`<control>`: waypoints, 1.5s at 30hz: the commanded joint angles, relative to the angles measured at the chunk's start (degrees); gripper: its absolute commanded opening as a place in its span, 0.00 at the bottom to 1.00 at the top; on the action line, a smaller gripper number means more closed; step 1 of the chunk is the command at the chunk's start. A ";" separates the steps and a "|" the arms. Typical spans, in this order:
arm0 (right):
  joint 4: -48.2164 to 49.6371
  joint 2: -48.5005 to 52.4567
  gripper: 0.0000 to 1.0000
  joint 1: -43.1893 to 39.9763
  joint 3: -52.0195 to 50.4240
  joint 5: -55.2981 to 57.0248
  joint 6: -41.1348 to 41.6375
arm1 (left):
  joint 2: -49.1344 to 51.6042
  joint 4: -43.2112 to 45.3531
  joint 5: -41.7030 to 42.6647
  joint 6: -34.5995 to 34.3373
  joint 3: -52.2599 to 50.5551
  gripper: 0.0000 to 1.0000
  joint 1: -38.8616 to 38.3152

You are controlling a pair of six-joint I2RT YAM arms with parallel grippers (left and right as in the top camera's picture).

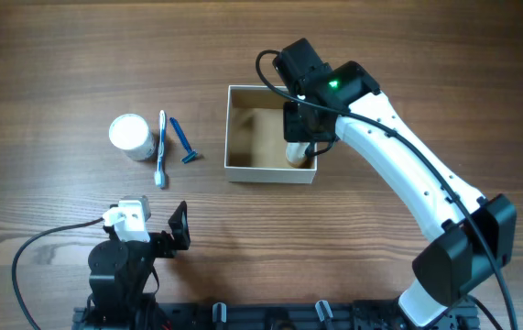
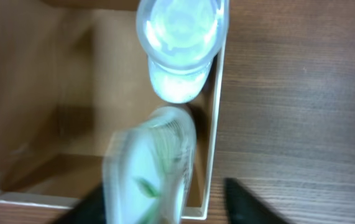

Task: Pack container
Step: 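Lower the lotion tube into the box beside the bottle, release, then raise the right arm aside and move left gripper to swab tub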

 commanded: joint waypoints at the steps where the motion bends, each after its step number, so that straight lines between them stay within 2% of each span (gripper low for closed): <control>1: 0.11 -6.69 1.00 -0.37 0.76 1.20 0.57 | -0.57 0.11 0.68 0.46 -0.26 1.00 0.33; 6: -2.23 -17.86 1.00 -5.07 0.76 1.22 0.59 | -0.57 0.11 0.68 0.46 -0.26 1.00 0.33; 11: -3.76 -27.93 1.00 -16.90 0.76 1.18 0.81 | -0.57 0.11 0.68 0.46 -0.26 1.00 0.33; 16: -4.22 -31.82 1.00 -30.08 0.74 1.16 3.93 | -0.57 0.11 0.68 0.46 -0.26 1.00 0.33; 19: -5.44 -31.76 1.00 -34.18 0.74 1.20 3.41 | -0.57 0.24 -1.70 1.29 -0.26 1.00 0.33; 25: -6.88 -30.49 1.00 -35.08 0.74 1.20 3.43 | -0.57 0.24 -4.26 1.36 -0.26 1.00 0.33; 29: -6.88 -29.86 1.00 -35.08 0.74 1.20 3.41 | -0.57 1.49 -3.96 1.33 -0.26 1.00 0.33; 31: -6.86 -29.53 1.00 -35.08 0.74 1.20 3.43 | -0.57 3.96 -1.16 1.29 -0.24 1.00 0.33; 33: -6.86 -29.35 1.00 -35.08 0.74 1.20 3.43 | -0.57 6.99 2.97 -1.38 0.04 1.00 0.33; 37: -6.84 -29.03 1.00 -35.08 0.74 1.18 3.48 | 0.50 9.07 -0.11 -8.90 3.85 1.00 0.35; 42: -6.84 -28.70 1.00 -35.08 0.74 1.20 3.45 | 11.37 7.28 -5.92 -10.45 15.87 1.00 0.42; 45: -6.82 -28.63 1.00 -35.08 0.74 1.18 3.48 | 24.90 1.86 -10.05 -9.99 28.30 1.00 0.46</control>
